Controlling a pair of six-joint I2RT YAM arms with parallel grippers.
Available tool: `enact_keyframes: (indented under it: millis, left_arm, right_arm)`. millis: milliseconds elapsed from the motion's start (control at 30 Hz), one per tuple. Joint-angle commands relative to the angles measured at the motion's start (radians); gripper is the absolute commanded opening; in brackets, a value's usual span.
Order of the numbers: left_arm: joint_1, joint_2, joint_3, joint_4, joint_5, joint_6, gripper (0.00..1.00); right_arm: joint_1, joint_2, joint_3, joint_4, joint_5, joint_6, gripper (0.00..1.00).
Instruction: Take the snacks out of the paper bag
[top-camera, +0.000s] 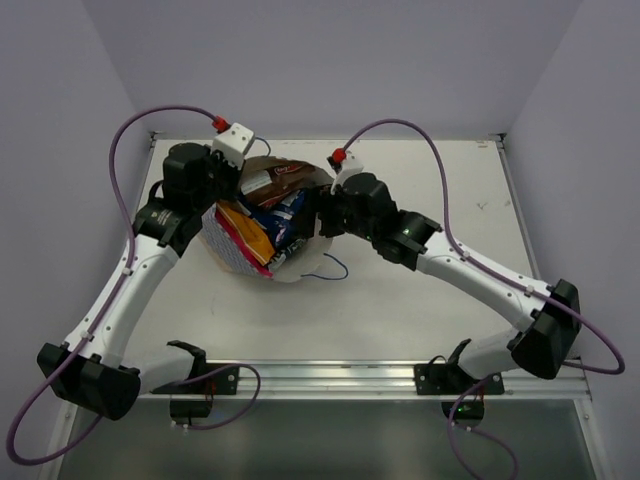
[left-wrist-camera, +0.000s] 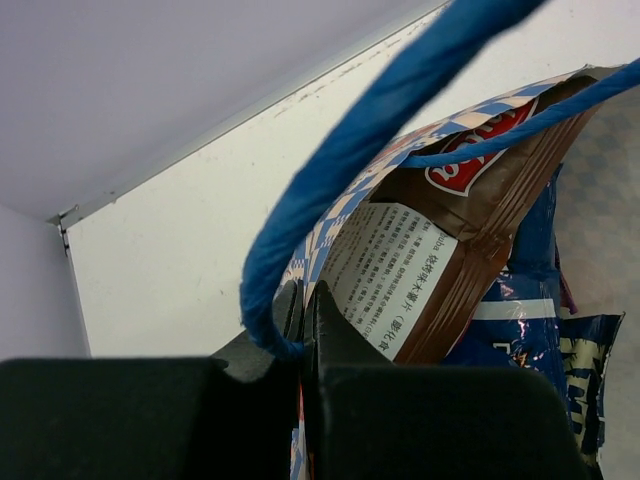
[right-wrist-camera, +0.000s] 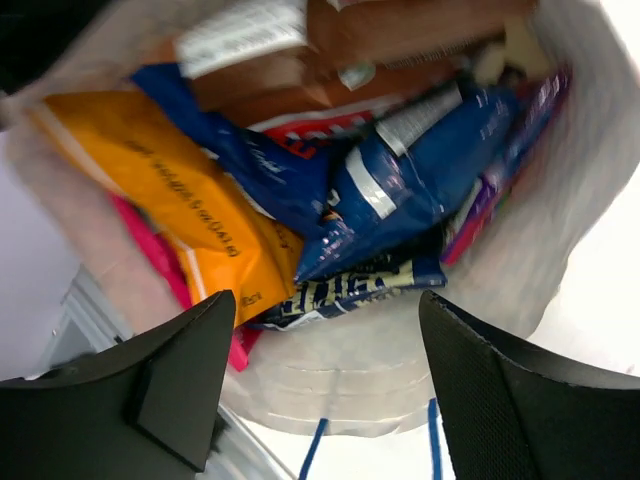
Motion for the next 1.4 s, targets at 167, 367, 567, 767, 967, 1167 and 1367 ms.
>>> enact_keyframes:
  millis: [167, 367, 567, 767, 967, 1167, 1367]
  left_arm:
    - [-0.033, -0.035, -0.005, 0.098, -0.021, -0.084, 0.00]
    - [-0.042, -0.048, -0.014, 0.098, -0.054, -0.089, 0.00]
    - [-0.044, -0.060, -0.027, 0.094, -0.071, -0.091, 0.00]
    - [-0.045, -0.057, -0.036, 0.094, -0.071, -0.100, 0.00]
    - [-0.045, -0.057, -0.034, 0.095, -0.082, -0.097, 0.00]
    - [-0.045, -0.054, -0.036, 0.094, -0.091, -0.098, 0.00]
    - [-0.045, -0.065, -0.022, 0.095, -0.090, -0.074, 0.00]
  right_arm:
    - [0.061, 0.163, 0.136, -0.139, 0.160, 0.356, 0.71]
    - [0.064, 0.222, 0.044, -0.057, 0.133, 0.477, 0.58]
    - [0.062, 0.280, 0.052, -0.080, 0.097, 0.523, 0.55]
    - [0.064, 0.303, 0.041, -0.084, 0.078, 0.537, 0.56]
    - [0.064, 0.338, 0.047, -0.088, 0.037, 0.542, 0.44]
    - [0.064, 0.314, 0.097, -0.092, 0.031, 0.479, 0.00]
    - [0.064, 0.202, 0.146, -0.017, 0.003, 0.367, 0.00]
